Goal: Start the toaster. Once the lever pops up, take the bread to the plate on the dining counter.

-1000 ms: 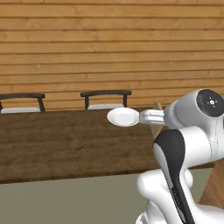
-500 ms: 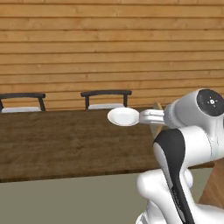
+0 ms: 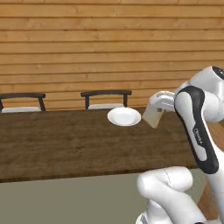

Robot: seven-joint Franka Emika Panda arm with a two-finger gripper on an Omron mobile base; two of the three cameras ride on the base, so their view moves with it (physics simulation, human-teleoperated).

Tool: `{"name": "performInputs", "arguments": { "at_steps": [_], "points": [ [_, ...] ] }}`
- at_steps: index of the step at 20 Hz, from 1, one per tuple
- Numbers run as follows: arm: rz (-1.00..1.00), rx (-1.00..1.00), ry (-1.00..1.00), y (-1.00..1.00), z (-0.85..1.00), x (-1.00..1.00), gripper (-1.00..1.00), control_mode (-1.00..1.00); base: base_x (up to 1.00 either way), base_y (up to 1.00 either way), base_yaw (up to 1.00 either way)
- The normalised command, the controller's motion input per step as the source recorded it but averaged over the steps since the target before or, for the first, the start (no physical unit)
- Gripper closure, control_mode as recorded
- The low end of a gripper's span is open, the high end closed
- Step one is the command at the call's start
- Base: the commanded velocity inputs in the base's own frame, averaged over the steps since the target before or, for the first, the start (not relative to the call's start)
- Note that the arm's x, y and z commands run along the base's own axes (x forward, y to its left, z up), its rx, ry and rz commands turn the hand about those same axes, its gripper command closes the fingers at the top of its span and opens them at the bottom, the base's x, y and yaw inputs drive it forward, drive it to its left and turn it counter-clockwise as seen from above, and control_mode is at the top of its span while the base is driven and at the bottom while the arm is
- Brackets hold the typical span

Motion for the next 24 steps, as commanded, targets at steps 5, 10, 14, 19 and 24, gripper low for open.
{"name": "performInputs", "arguments": {
  "at_steps": [5,10,14,19,24],
  "points": [
    [0.18,0.24,0.19,-0.1,-0.18,1.0,1.0,-1.0,0.0,0.0,0.0],
    [0.1,0.16,0.1,0.05,-0.53,1.0,1.0,-1.0,0.0,0.0,0.0],
    [0.1,0.1,0.03,0.02,-0.45,0.96,1.0,-1.0,0.0,0.0,0.0],
    [0.06,-0.01,-0.15,0.02,-0.51,0.08,1.0,-1.0,0.0,0.0,0.0],
    [0.0,-0.09,-0.15,0.0,-0.27,0.31,1.0,-1.0,0.0,0.0,0.0]
  ]
}}
